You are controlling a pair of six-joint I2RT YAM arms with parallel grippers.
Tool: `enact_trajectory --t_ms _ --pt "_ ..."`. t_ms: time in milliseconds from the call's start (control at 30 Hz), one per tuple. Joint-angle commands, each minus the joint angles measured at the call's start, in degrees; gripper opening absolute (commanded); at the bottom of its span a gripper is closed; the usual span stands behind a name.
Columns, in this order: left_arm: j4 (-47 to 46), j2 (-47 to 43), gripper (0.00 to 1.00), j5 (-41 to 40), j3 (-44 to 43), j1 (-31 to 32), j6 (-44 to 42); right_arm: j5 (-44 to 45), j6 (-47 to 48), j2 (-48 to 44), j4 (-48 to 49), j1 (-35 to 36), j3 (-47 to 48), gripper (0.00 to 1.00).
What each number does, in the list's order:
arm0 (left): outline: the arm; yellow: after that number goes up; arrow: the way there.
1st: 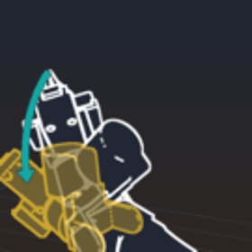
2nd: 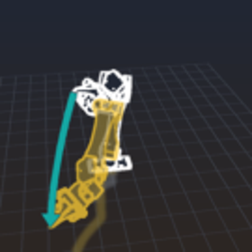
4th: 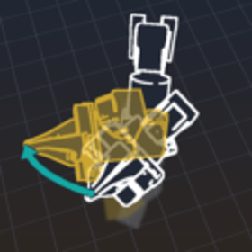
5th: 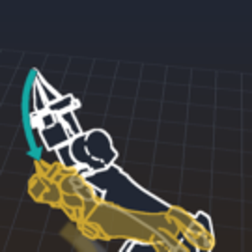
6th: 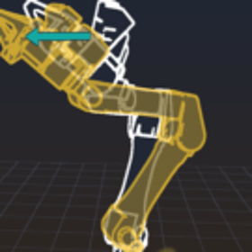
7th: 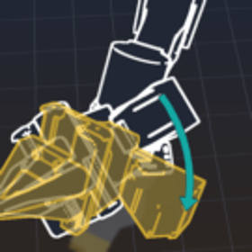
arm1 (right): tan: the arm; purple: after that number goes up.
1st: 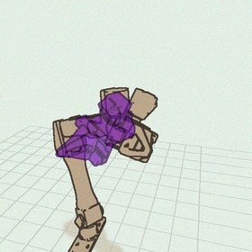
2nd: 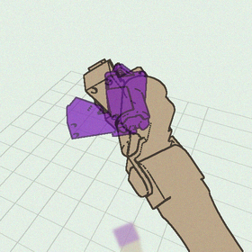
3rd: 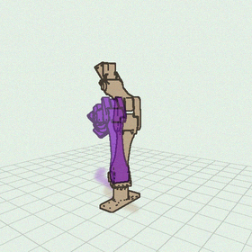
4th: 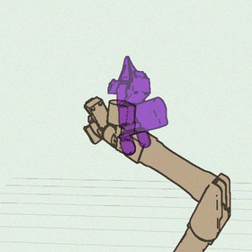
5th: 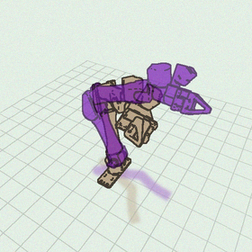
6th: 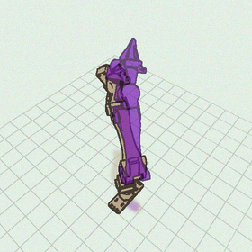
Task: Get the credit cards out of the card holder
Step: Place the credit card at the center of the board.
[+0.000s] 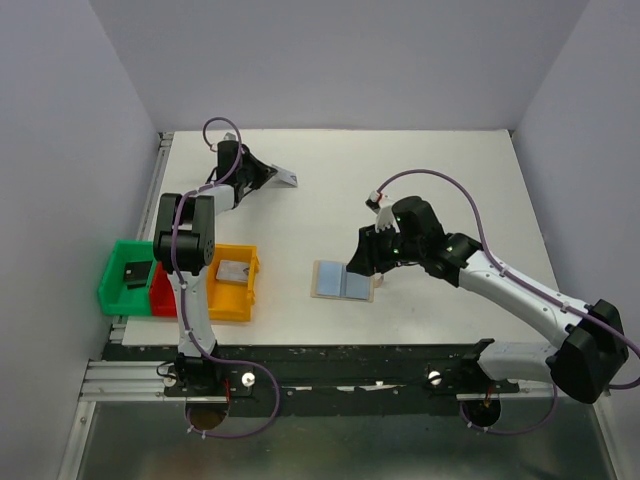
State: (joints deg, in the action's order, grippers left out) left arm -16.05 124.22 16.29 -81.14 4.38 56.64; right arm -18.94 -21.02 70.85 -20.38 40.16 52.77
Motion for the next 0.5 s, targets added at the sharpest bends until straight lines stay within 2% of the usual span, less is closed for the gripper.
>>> enact_trajectory --t_ms 0,300,467 --pt "-1.3 1.1 0.11 1.9 0.4 -1.0 -0.2 -0.7 -0.3 0.6 0.3 -0.2 1.4 0.5" --pt "1.3 -0.2 0.39 1.7 0.4 -2.2 -1.5 -0.7 -0.6 1.0 0.3 -0.2 1.5 0.5" --pt "2.9 -0.8 0.47 1.5 0.5 -3.2 -1.9 0.0 -0.7 0.4 -0.1 -0.1 1.1 0.5"
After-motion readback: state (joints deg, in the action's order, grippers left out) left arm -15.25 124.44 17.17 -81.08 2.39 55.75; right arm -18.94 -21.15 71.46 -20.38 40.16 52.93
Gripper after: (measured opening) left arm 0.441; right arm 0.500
